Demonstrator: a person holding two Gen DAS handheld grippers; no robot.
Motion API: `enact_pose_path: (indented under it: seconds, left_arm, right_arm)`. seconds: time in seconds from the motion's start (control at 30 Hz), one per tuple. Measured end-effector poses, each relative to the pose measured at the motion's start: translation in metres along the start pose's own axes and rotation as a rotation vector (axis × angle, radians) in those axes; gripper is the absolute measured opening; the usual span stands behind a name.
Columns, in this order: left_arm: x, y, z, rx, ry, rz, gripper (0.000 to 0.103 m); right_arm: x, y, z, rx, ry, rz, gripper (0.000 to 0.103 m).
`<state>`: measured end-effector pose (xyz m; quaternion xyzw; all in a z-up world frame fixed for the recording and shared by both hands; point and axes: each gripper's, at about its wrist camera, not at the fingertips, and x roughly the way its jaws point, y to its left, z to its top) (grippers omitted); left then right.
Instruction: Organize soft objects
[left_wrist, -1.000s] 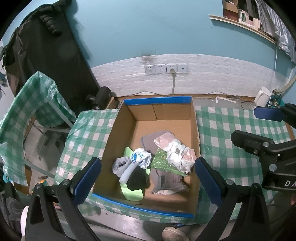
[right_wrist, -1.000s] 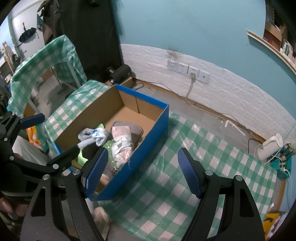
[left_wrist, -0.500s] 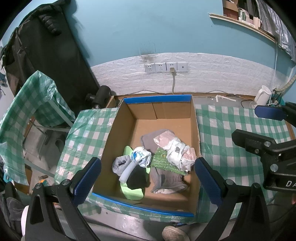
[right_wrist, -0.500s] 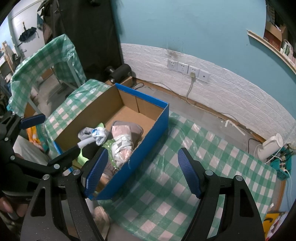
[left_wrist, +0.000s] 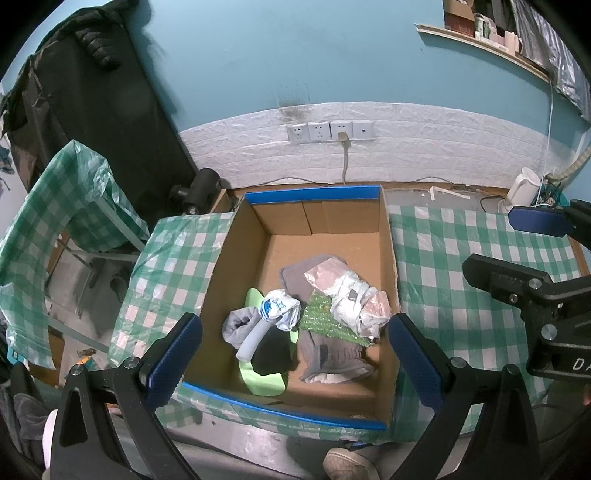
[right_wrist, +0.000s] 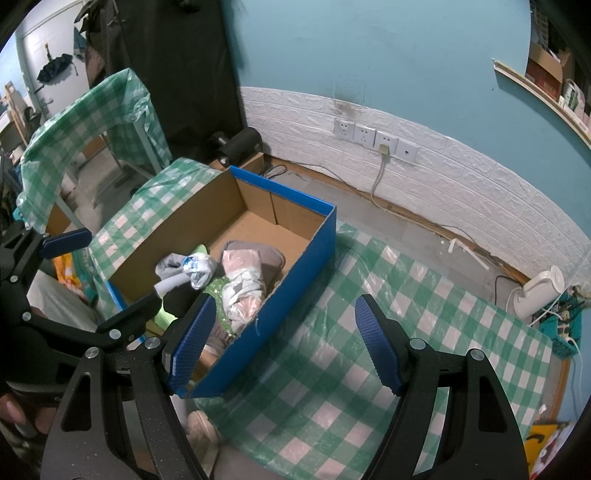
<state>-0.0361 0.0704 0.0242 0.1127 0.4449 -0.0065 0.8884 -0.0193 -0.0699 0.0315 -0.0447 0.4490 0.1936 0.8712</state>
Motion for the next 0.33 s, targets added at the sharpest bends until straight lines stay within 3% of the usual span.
enact_pose_path:
  seconds: [0.33]
  left_arm:
    - [0.0005,0.0002,-0.0014,-0.004,0.005,0.0,0.101]
  right_arm:
    - [-0.0001,-0.0001,0.0003,0.0,0.0,0.0,0.077]
